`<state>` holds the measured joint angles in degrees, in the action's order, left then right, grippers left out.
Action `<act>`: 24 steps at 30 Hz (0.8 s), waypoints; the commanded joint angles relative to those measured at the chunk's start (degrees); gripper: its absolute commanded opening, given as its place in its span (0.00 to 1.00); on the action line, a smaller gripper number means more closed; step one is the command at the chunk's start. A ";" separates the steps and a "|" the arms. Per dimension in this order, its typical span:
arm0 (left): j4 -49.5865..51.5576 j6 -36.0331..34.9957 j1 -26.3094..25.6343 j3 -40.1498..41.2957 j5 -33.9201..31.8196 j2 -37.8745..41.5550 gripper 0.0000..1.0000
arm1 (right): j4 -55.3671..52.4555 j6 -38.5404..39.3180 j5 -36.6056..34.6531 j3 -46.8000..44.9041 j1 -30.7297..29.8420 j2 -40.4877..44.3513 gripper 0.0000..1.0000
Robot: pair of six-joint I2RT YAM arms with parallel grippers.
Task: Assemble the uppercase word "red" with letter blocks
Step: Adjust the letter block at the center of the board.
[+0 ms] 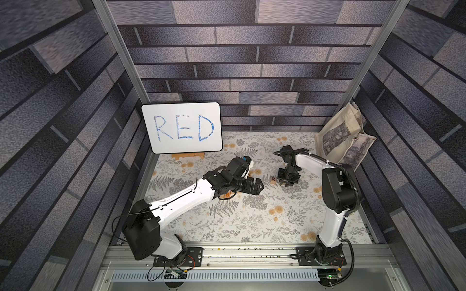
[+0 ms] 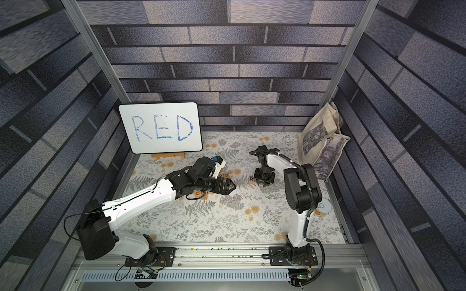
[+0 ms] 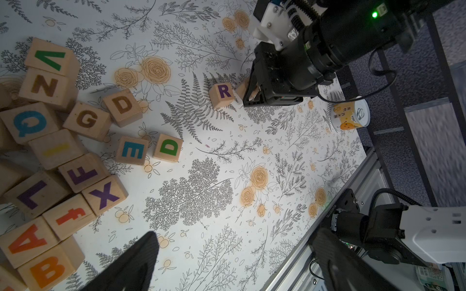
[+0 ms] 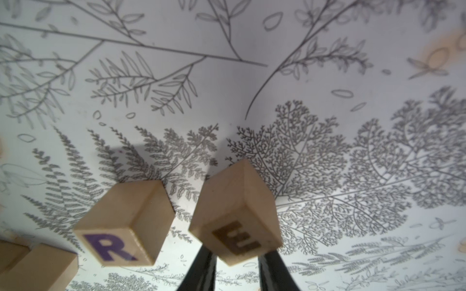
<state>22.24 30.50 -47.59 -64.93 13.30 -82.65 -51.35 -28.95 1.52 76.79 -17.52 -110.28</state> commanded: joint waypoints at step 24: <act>-1.14 1.67 -0.14 1.33 -0.24 0.65 1.00 | 1.16 0.92 6.71 0.64 -0.50 1.47 0.28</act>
<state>21.78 31.59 -47.59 -64.27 13.30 -82.65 -50.46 -28.86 7.22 76.82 -17.52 -110.26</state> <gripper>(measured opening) 0.998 0.284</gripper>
